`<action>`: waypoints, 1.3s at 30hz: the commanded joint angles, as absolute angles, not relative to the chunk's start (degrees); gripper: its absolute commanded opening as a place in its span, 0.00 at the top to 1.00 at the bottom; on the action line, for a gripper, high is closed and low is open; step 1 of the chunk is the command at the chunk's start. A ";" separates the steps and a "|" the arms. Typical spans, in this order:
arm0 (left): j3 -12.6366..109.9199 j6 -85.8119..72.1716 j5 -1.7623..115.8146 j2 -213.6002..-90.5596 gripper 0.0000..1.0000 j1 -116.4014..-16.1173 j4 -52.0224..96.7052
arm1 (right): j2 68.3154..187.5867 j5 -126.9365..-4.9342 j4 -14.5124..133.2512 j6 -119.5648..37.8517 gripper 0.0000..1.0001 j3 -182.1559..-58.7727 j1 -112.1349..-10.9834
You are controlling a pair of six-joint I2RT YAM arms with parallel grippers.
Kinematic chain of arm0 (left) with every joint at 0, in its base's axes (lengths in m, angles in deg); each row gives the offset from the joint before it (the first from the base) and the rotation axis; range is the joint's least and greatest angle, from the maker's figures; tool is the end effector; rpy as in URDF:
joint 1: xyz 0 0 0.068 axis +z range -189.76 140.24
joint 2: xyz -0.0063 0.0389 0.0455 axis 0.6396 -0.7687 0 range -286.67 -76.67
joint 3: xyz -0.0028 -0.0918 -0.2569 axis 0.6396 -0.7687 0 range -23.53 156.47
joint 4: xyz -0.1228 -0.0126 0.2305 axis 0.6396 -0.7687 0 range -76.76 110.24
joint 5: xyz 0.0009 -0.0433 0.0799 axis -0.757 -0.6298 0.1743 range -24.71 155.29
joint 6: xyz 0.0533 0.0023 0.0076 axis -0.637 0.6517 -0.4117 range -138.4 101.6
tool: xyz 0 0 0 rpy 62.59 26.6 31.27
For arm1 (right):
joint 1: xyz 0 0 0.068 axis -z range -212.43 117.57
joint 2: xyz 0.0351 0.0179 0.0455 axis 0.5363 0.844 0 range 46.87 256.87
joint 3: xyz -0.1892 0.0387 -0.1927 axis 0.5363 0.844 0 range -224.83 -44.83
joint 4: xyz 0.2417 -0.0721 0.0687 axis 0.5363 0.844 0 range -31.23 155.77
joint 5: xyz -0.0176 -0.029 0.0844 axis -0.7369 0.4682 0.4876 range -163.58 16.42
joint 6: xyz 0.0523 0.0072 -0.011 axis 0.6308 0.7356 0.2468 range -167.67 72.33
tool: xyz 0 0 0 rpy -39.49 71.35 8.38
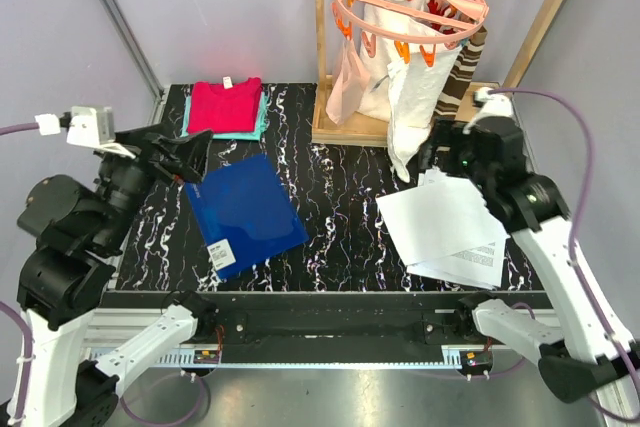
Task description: Put the files into the folder
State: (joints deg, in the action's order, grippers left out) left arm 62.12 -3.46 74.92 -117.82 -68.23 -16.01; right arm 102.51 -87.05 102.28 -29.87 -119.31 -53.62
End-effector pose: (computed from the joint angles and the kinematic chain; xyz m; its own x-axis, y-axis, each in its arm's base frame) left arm 0.0573 -0.0241 0.5175 0.0383 -0.3100 -0.9500 0.3460 0.8960 -0.2784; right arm 0.1728 0.0581 0.4220 -0.4176 0.1571 -0.8949 -0.0278 0.9823 0.1854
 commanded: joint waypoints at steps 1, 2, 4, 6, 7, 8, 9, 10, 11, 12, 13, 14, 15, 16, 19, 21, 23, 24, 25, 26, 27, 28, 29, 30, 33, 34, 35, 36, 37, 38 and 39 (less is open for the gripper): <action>61.20 -5.57 76.88 -121.23 0.01 -68.41 -20.10 | 108.38 -73.78 97.90 -27.11 0.00 -114.89 -54.31; 59.81 -5.13 78.72 -121.76 0.01 -68.50 -20.97 | 110.13 -68.71 94.23 -26.06 0.00 -111.92 -55.01; 57.69 -2.95 80.83 -122.55 0.01 -68.50 -23.00 | 112.25 -67.17 90.87 -22.72 0.00 -109.53 -59.92; 53.58 -1.27 83.38 -122.99 0.01 -68.50 -24.66 | 115.76 -66.46 85.42 -20.00 0.00 -106.54 -66.23; 51.99 1.78 84.52 -123.08 0.01 -68.50 -25.20 | 116.91 -65.94 83.23 -17.03 0.01 -105.31 -68.27; 50.14 3.47 85.84 -122.91 0.01 -68.50 -25.72 | 119.01 -64.89 77.12 -15.17 0.00 -102.08 -70.03; 45.77 4.96 87.77 -122.56 0.01 -68.41 -25.82 | 120.07 -64.27 73.31 -13.24 0.00 -100.22 -72.14; 43.64 7.94 88.66 -122.29 0.01 -68.50 -25.82 | 121.21 -64.17 69.53 -10.00 0.00 -98.55 -75.81; 41.62 9.62 89.80 -122.20 0.01 -68.41 -25.90 | 123.84 -64.09 63.32 -8.31 0.00 -96.18 -77.59; 38.29 11.20 91.98 -122.20 0.01 -68.41 -26.08 | 125.34 -64.43 61.08 -6.99 0.00 -95.72 -79.26; 36.69 14.61 92.88 -122.46 0.01 -68.41 -26.08 | 126.84 -65.31 59.49 -5.59 0.00 -95.72 -83.02; 33.98 16.30 94.36 -122.73 0.01 -68.15 -26.17 | 129.55 -67.32 56.78 -5.22 0.00 -96.24 -84.62; 32.65 18.06 95.34 -123.86 0.01 -67.71 -26.17 | 131.05 -67.51 55.45 -4.70 0.00 -96.33 -85.68; 31.33 21.82 95.87 -124.74 0.01 -67.19 -26.26 | 132.46 -67.08 50.82 -2.69 0.00 -96.07 -86.83; 27.72 25.71 90.18 -128.26 0.01 -58.86 -26.61 | 138.26 -64.70 44.03 1.98 0.00 -94.14 -88.07; 25.09 26.42 85.60 -128.79 0.01 -50.94 -25.39 | 141.35 -64.26 43.57 1.64 0.00 -94.31 -87.98; 22.46 28.09 85.85 -128.09 0.01 -47.34 -24.24 | 143.71 -64.26 40.78 1.55 0.03 -93.61 -87.89; 21.66 28.96 86.29 -127.39 0.01 -46.45 -23.80 | 144.77 -63.22 40.41 1.20 0.06 -94.22 -87.98; 20.95 30.80 86.38 -127.21 0.01 -45.48 -23.80 | 145.91 -62.25 41.62 -0.54 0.11 -95.18 -87.89; 19.73 31.34 85.95 -127.04 0.01 -43.56 -23.88 | 148.45 -61.19 42.33 -1.43 0.13 -97.28 -87.98; 19.28 32.04 86.03 -126.95 0.01 -42.93 -23.88 | 149.60 -61.01 42.86 -1.96 0.14 -98.00 -87.89; 18.75 33.18 86.38 -127.03 0.01 -42.40 -23.71 | 150.40 -61.36 43.39 -1.97 0.14 -98.53 -87.72; 17.36 33.45 86.56 -127.38 0.01 -41.61 -23.27 | 151.28 -61.71 43.31 -2.23 0.14 -98.79 -87.63; 16.73 33.37 85.95 -128.52 0.01 -40.91 -21.35 | 151.63 -61.89 43.31 -2.84 0.15 -98.79 -87.37; 15.24 32.76 83.22 -132.64 0.01 -38.10 -19.24 | 151.90 -62.41 43.57 -3.81 0.18 -98.88 -86.66; 14.71 33.10 82.52 -133.62 0.01 -37.57 -18.53 | 151.99 -62.33 43.92 -4.16 0.18 -98.88 -86.40; 13.31 33.10 80.77 -134.41 0.01 -36.69 -17.57 | 152.16 -62.33 44.27 -4.43 0.21 -99.23 -86.40; 12.43 33.19 79.97 -135.37 0.01 -36.42 -15.21 | 152.25 -62.41 44.62 -4.86 0.23 -99.32 -86.31; 11.72 33.37 79.27 -135.73 0.01 -36.16 -14.23 | 152.25 -62.33 45.93 -5.04 0.25 -99.50 -86.40; 10.50 33.37 78.22 -136.00 0.01 -36.16 -13.08 | 151.64 -62.76 47.25 -5.48 0.31 -100.11 -86.22; 9.96 33.37 77.95 -136.26 0.01 -36.07 -11.51 | 151.20 -63.37 48.65 -6.35 0.31 -100.37 -86.31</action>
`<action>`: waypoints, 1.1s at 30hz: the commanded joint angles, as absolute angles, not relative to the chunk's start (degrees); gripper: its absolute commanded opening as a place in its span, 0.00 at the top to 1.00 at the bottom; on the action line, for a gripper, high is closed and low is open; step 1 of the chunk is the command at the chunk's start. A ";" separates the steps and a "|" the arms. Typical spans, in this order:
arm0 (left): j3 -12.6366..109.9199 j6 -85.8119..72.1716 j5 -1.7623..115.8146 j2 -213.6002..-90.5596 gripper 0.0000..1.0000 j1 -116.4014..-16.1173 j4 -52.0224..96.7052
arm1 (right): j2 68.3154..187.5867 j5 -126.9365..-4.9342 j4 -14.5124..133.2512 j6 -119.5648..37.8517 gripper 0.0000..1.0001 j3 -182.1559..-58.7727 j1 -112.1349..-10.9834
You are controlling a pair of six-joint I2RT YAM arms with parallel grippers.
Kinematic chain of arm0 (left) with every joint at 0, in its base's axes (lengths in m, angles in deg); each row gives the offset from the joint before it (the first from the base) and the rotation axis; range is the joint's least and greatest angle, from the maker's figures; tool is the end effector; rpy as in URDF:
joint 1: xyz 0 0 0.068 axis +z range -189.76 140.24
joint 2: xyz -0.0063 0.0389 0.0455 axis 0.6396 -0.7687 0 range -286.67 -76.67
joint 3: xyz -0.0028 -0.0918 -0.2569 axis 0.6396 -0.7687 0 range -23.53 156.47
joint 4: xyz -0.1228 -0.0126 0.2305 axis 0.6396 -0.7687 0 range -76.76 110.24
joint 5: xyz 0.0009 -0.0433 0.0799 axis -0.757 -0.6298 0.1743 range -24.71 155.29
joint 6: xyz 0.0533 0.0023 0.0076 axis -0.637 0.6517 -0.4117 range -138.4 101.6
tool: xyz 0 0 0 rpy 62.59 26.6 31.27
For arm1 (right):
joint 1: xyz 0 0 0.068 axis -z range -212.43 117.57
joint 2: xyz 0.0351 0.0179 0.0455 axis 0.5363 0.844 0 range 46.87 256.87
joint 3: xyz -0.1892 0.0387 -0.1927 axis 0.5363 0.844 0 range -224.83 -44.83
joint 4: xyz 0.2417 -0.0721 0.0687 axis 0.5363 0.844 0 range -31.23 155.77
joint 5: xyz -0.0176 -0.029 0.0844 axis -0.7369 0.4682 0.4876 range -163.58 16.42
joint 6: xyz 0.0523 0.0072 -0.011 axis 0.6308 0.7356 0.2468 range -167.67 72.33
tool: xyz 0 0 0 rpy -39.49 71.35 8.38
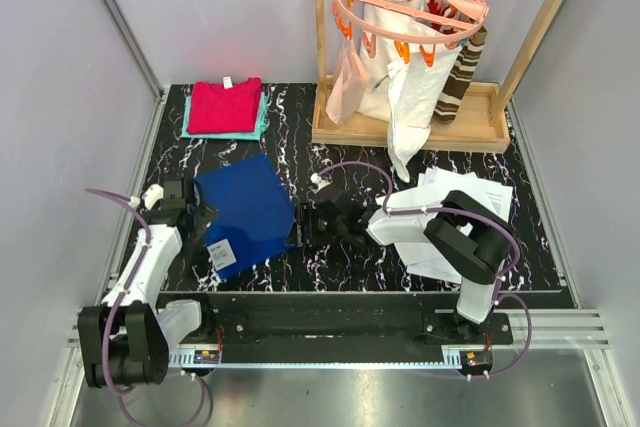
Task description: Put the files into the folder
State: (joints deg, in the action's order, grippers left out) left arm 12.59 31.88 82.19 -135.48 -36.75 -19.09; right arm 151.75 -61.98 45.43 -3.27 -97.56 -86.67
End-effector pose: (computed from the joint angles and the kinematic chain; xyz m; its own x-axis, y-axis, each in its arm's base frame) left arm 0.1824 0.0201 0.2049 -0.4200 -0.7591 -0.4973 -0.7975 0.5703 -0.1969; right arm 0.2106 0.3047 0.1438 -0.8819 -0.0516 -0.4685 -0.3770 0.6739 0.6354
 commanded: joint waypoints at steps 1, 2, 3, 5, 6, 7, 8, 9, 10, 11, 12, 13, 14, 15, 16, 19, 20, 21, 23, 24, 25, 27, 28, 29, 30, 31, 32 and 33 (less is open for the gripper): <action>9.35 33.63 77.77 -136.26 0.01 -36.16 -10.88 | 150.67 -63.82 50.32 -6.71 0.31 -100.38 -86.31; 8.56 33.63 77.77 -136.35 0.01 -36.07 -10.18 | 149.36 -65.04 51.47 -7.32 0.31 -100.64 -86.22; 8.20 33.72 78.12 -136.44 0.01 -36.07 -9.65 | 149.00 -65.66 52.78 -9.24 0.31 -101.08 -86.13; 7.33 34.24 78.65 -136.53 0.02 -36.07 -9.21 | 149.26 -63.66 55.25 -10.75 0.30 -103.00 -86.22; 7.06 34.42 78.30 -136.53 0.03 -36.16 -8.42 | 149.70 -62.43 55.87 -11.19 0.26 -103.80 -86.22; 6.62 34.86 77.51 -136.70 0.04 -36.16 -7.72 | 150.14 -61.46 55.96 -10.67 0.24 -104.24 -86.31; 5.49 35.30 75.24 -136.88 0.06 -36.16 -7.02 | 150.66 -60.14 55.79 -10.06 0.23 -104.42 -86.22; 4.95 35.65 73.83 -137.92 0.13 -36.07 -5.09 | 150.84 -59.69 55.26 -8.57 0.22 -104.42 -86.22; 4.43 36.35 72.68 -138.54 0.16 -36.07 -4.38 | 150.84 -59.25 54.13 -7.86 0.21 -104.16 -86.31; 3.55 36.70 70.50 -139.24 0.19 -36.24 -3.24 | 150.50 -58.90 53.42 -7.07 0.21 -103.46 -86.22; 3.02 37.06 69.60 -140.30 0.20 -36.24 -2.36 | 150.15 -58.99 52.80 -5.76 0.20 -102.93 -86.31; 2.32 37.49 68.72 -140.74 0.24 -36.42 -1.74 | 149.71 -58.90 51.84 -5.31 0.20 -101.79 -86.22; 1.36 37.59 67.32 -141.27 0.27 -36.33 -1.13 | 148.57 -59.07 51.74 -5.05 0.20 -101.35 -86.22; 1.08 37.67 66.70 -141.27 0.29 -36.33 -1.03 | 147.86 -59.42 51.66 -4.61 0.20 -100.73 -86.22; 0.04 38.02 66.08 -141.10 0.35 -36.77 -0.68 | 146.38 -60.47 51.65 -4.34 0.20 -99.51 -86.13; -2.51 40.56 63.36 -138.38 0.42 -39.57 0.98 | 143.39 -61.01 51.05 -2.06 0.20 -96.00 -84.65; -2.96 41.62 62.48 -136.55 0.43 -41.41 1.95 | 142.68 -60.83 50.34 -1.27 0.20 -94.85 -84.03; -3.40 42.85 62.04 -135.66 0.44 -42.91 2.39 | 142.24 -60.57 49.47 0.56 0.20 -93.62 -83.33; -4.28 46.71 62.47 -133.64 0.47 -48.35 3.44 | 141.00 -59.52 45.52 2.50 0.21 -89.49 -80.78; -4.28 47.86 62.91 -133.19 0.49 -50.11 3.71 | 140.83 -58.64 43.76 4.86 0.21 -88.17 -79.82; -4.11 49.70 63.52 -132.93 0.49 -53.44 3.89 | 141.00 -55.85 39.13 6.37 0.22 -85.38 -78.67; -3.67 51.64 64.84 -133.18 0.51 -56.44 4.15 | 141.70 -52.85 29.75 12.25 0.24 -82.46 -75.16; -3.14 52.08 64.93 -133.71 0.52 -58.63 4.50 | 142.75 -50.66 26.38 14.10 0.25 -79.84 -74.28; -2.79 52.35 64.94 -135.11 0.52 -59.53 4.51 | 143.45 -49.85 23.21 17.16 0.26 -78.68 -73.49; -2.44 52.53 64.67 -135.99 0.52 -60.32 4.77 | 144.16 -49.24 18.31 18.15 0.28 -77.97 -73.22; -2.09 52.53 64.41 -136.70 0.52 -61.37 4.77 | 145.91 -48.19 16.52 18.94 0.28 -77.27 -73.21; -2.08 52.53 64.23 -138.18 0.52 -61.99 5.03 | 146.97 -47.74 14.93 20.52 0.29 -77.09 -73.21; -2.08 52.61 64.15 -138.72 0.52 -62.43 5.21 | 148.11 -47.04 10.74 21.31 0.30 -77.17 -73.21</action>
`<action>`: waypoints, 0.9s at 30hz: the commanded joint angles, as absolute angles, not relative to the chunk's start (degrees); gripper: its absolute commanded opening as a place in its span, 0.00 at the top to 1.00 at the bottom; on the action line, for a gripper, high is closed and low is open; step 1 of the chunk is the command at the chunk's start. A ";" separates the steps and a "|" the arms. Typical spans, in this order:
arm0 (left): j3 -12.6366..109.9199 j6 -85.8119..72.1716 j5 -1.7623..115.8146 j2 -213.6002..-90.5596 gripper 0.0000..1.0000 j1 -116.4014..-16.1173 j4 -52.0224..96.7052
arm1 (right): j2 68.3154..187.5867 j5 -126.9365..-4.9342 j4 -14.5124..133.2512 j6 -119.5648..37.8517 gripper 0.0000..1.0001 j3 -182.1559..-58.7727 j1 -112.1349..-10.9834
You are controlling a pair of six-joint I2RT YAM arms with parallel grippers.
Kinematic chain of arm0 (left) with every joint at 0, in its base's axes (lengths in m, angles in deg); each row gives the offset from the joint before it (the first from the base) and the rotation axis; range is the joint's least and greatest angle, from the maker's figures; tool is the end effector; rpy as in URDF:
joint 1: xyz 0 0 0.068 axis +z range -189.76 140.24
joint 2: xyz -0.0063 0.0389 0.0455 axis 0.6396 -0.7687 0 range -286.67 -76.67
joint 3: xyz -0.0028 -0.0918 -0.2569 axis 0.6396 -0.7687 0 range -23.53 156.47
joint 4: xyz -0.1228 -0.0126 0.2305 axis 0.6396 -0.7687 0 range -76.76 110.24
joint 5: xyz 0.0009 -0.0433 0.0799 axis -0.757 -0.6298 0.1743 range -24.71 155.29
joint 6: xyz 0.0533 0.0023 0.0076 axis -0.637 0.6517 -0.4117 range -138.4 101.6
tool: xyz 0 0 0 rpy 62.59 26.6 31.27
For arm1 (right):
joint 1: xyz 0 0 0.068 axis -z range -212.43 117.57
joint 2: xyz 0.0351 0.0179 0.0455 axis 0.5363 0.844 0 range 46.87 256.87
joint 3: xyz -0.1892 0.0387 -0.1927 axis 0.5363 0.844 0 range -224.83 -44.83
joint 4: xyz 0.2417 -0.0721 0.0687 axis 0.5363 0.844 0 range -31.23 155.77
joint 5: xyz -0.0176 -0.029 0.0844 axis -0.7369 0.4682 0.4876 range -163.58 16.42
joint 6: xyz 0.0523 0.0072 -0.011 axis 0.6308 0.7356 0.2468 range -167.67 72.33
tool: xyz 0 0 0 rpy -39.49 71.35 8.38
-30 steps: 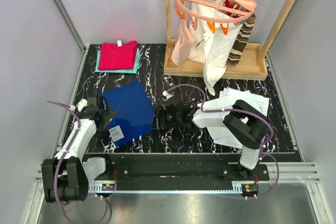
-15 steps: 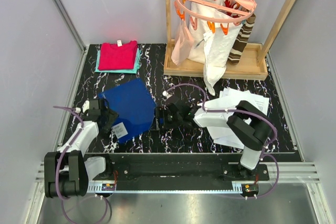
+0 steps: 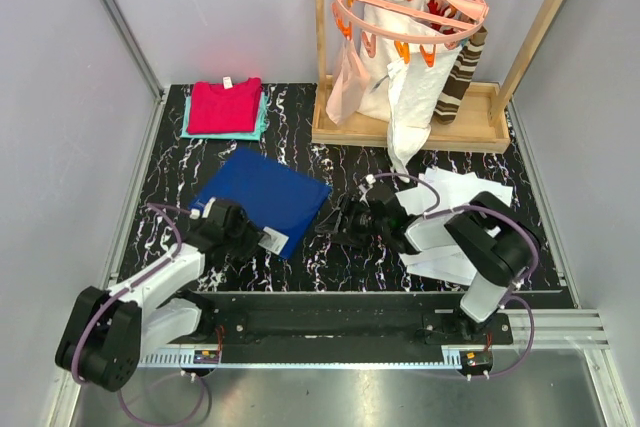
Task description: Put the files into the folder
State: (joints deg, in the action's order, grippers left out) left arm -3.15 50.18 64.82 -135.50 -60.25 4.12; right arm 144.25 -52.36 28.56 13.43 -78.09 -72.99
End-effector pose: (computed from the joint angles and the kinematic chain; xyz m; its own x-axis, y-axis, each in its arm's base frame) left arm 0.1649 -0.0618 0.1448 -0.6086 -0.7664 -0.2055 -0.5811 0.6069 -0.5422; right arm 0.2224 0.2073 0.1213 -0.9353 0.2739 -0.2242 -0.0321 0.5653 0.8242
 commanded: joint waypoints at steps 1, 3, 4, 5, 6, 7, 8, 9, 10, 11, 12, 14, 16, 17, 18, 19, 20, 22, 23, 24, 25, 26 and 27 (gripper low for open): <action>-2.34 52.79 63.97 -139.07 0.52 -63.13 5.64 | 150.64 -45.38 8.26 22.11 0.38 -77.26 -73.21; -2.78 53.58 63.70 -139.51 0.52 -63.93 6.61 | 153.29 -44.23 2.47 24.74 0.47 -77.70 -73.21; -2.96 53.76 63.88 -139.52 0.52 -64.80 6.79 | 155.83 -43.44 0.78 25.45 0.55 -78.05 -73.13; -3.05 53.85 64.32 -139.25 0.52 -65.16 6.96 | 157.16 -42.99 -0.63 26.50 0.56 -78.31 -73.21; -2.96 53.76 64.49 -139.25 0.52 -65.51 6.88 | 158.30 -41.95 -3.60 27.12 0.55 -78.84 -73.21; -3.05 53.76 64.84 -138.82 0.52 -65.51 6.79 | 160.23 -41.67 -5.19 27.82 0.52 -78.84 -73.21; -3.05 53.76 65.11 -138.64 0.52 -65.51 6.62 | 161.03 -41.59 -6.52 29.04 0.51 -78.84 -73.13; -3.14 53.67 65.02 -138.46 0.52 -65.60 6.53 | 161.74 -41.41 -8.44 29.41 0.50 -79.10 -73.21; -3.31 53.58 65.11 -138.11 0.52 -65.60 6.44 | 163.05 -41.15 -9.16 29.58 0.49 -79.46 -73.21; -3.40 53.58 65.02 -138.02 0.52 -65.51 6.53 | 163.67 -40.88 -9.60 30.11 0.49 -79.63 -73.21; -3.66 53.76 65.02 -138.02 0.51 -65.51 6.53 | 164.20 -40.79 -10.56 30.29 0.49 -80.24 -73.21; -3.84 53.76 65.02 -138.37 0.51 -65.51 6.96 | 165.78 -40.53 -11.62 30.64 0.50 -80.69 -73.21; -3.93 53.76 65.11 -138.81 0.51 -65.51 7.14 | 166.05 -40.88 -11.63 30.73 0.51 -81.48 -73.21; -3.84 53.67 65.02 -139.07 0.51 -65.51 7.23 | 166.22 -40.97 -11.19 30.21 0.52 -81.83 -73.21; -3.75 53.58 65.02 -139.08 0.51 -65.60 7.23 | 166.23 -40.97 -9.97 30.03 0.53 -82.70 -73.21; -3.75 53.67 64.94 -139.34 0.51 -65.60 7.40 | 166.40 -41.06 -9.43 29.85 0.55 -83.06 -73.13; -3.75 53.58 64.94 -139.43 0.51 -65.51 7.32 | 166.49 -41.14 -9.17 29.67 0.56 -83.41 -73.21; -3.75 53.58 64.94 -139.60 0.51 -65.51 7.49 | 167.28 -40.88 -9.16 29.85 0.59 -84.38 -73.13; -3.93 53.58 65.02 -139.60 0.51 -65.51 7.49 | 167.54 -41.06 -9.08 29.85 0.59 -84.55 -73.21; -3.93 53.58 65.02 -139.60 0.51 -65.60 7.49 | 167.89 -41.06 -8.99 29.85 0.59 -84.99 -73.21; -3.93 53.58 65.02 -139.52 0.51 -65.60 7.41 | 168.33 -41.06 -8.90 29.94 0.59 -85.08 -73.21; -3.93 53.58 64.94 -139.60 0.51 -65.51 7.49 | 168.51 -40.97 -8.99 29.94 0.59 -85.26 -73.21; -3.93 53.41 64.94 -139.52 0.51 -65.60 7.67 | 168.77 -40.88 -9.08 30.02 0.59 -85.26 -73.21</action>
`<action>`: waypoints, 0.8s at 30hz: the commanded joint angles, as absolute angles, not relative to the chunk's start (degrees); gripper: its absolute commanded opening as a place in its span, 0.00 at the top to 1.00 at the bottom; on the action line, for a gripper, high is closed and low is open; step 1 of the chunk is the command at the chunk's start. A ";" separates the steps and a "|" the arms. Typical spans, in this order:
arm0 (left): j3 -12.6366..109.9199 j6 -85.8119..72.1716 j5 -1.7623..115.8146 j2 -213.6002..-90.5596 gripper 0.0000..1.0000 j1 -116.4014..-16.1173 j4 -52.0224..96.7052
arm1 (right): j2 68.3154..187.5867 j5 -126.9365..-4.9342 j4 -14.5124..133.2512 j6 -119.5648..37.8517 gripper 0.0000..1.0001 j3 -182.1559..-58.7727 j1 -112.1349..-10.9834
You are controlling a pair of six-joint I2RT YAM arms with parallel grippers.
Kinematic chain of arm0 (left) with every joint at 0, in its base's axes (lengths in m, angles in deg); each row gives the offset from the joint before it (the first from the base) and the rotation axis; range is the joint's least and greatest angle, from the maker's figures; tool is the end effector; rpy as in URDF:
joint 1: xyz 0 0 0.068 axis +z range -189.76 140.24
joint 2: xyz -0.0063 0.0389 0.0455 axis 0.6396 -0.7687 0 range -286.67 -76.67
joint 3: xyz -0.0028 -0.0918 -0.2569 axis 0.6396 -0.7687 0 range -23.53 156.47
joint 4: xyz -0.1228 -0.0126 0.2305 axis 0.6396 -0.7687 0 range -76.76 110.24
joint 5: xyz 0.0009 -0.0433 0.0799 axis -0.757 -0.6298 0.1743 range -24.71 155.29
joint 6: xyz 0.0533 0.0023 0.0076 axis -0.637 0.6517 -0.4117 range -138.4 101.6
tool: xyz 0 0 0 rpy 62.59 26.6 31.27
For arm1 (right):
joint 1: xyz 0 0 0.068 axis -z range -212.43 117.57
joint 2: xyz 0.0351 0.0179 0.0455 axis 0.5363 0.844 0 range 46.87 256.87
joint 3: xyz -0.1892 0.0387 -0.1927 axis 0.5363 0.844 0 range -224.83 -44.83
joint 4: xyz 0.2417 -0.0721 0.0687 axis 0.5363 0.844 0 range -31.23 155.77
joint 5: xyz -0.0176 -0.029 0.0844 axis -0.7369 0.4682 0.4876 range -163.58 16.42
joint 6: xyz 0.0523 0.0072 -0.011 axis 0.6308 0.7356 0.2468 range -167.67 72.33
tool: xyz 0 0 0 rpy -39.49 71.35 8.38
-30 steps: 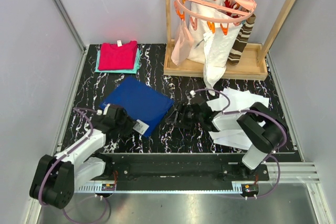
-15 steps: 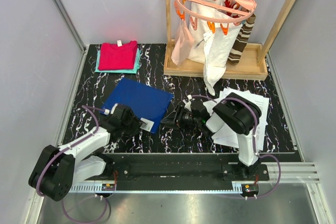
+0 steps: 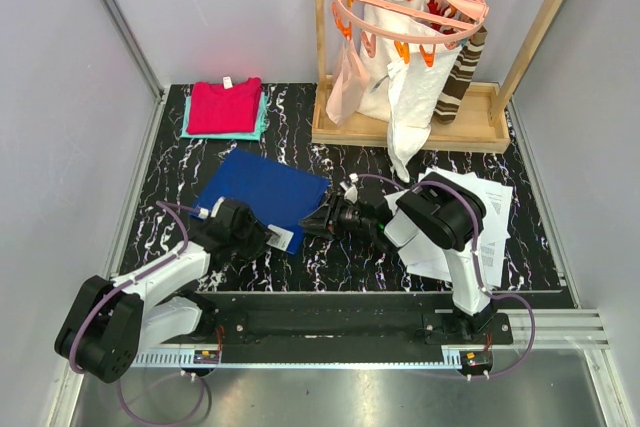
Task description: Put the files into the folder
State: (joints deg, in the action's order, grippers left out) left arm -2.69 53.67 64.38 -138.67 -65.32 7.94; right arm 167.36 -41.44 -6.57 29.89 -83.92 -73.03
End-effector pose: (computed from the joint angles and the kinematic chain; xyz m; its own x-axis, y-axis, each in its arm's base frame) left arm 0.1670 -0.0803 0.1426 -0.6416 -0.7477 -0.1712 -0.5542 0.6061 -0.5705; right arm 0.2534 0.2421 0.0790 -0.9624 0.2643 -0.0632 0.0028 0.2425 0.9702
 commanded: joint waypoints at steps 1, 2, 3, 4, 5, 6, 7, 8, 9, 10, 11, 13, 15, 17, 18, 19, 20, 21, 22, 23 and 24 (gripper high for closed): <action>-3.93 53.41 64.94 -139.52 0.51 -65.60 7.67 | 168.95 -40.88 -9.43 30.20 0.59 -85.17 -73.21; -3.93 53.32 64.94 -139.52 0.51 -65.51 7.58 | 168.78 -40.88 -9.69 30.20 0.59 -85.00 -73.21; -3.93 53.23 64.94 -139.52 0.51 -65.60 7.58 | 168.43 -41.06 -9.43 30.03 0.59 -84.47 -73.21; -3.93 53.23 65.02 -139.52 0.51 -65.51 7.58 | 167.90 -41.32 -8.99 29.15 0.58 -84.12 -73.21; -3.84 53.14 64.94 -139.52 0.51 -65.51 7.67 | 167.37 -41.41 -7.60 28.54 0.57 -83.77 -73.13; -3.84 53.14 64.94 -139.60 0.51 -65.60 7.58 | 166.24 -41.67 -6.63 27.92 0.56 -83.24 -73.21; -3.84 53.14 64.94 -139.60 0.51 -65.51 7.58 | 165.70 -41.93 -5.83 26.87 0.54 -82.89 -73.21; -3.84 53.14 64.94 -139.69 0.51 -65.51 7.67 | 165.18 -42.11 -5.13 26.43 0.54 -82.54 -73.21; -3.84 53.14 64.85 -139.69 0.51 -65.51 7.67 | 164.91 -42.29 -4.86 26.07 0.53 -81.93 -73.13; -3.84 53.14 64.85 -139.78 0.51 -65.51 7.67 | 164.82 -42.37 -4.95 25.81 0.53 -81.66 -73.21; -3.75 53.06 65.02 -139.87 0.51 -65.51 7.84 | 164.99 -42.29 -5.64 25.81 0.53 -81.48 -73.21; -3.40 52.88 64.94 -140.48 0.51 -65.60 7.93 | 166.05 -42.02 -6.35 26.07 0.53 -81.57 -73.13; -3.23 52.79 64.76 -140.83 0.51 -65.51 8.02 | 167.62 -40.80 -7.66 26.51 0.55 -82.53 -73.21; -3.22 52.88 64.67 -141.10 0.51 -65.60 8.20 | 168.59 -40.53 -9.42 27.47 0.57 -82.97 -73.21; -3.31 52.88 64.59 -141.01 0.51 -65.60 8.11 | 169.12 -40.36 -9.95 27.74 0.58 -83.24 -73.21; -3.31 52.88 64.58 -140.92 0.51 -65.51 8.02 | 169.30 -40.35 -10.13 27.65 0.59 -83.50 -73.21; -3.49 52.88 64.76 -140.92 0.51 -65.51 8.02 | 169.39 -40.35 -10.22 27.65 0.61 -83.85 -73.21; -3.49 52.88 64.76 -140.92 0.51 -65.60 8.11 | 169.48 -40.18 -10.39 27.65 0.65 -84.03 -73.21; -3.49 52.88 64.67 -140.92 0.51 -65.51 8.02 | 169.48 -40.26 -10.57 27.65 0.67 -84.12 -73.13; -3.58 52.88 64.76 -140.92 0.51 -65.60 8.11 | 169.48 -40.27 -10.48 27.65 0.67 -84.29 -73.21; -3.58 52.88 64.67 -140.92 0.51 -65.60 8.11 | 169.30 -40.27 -10.48 27.48 0.68 -84.38 -73.21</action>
State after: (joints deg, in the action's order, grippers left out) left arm -2.67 53.65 64.10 -139.79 -65.32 9.78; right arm 168.95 -40.93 -6.57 27.83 -82.65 -73.03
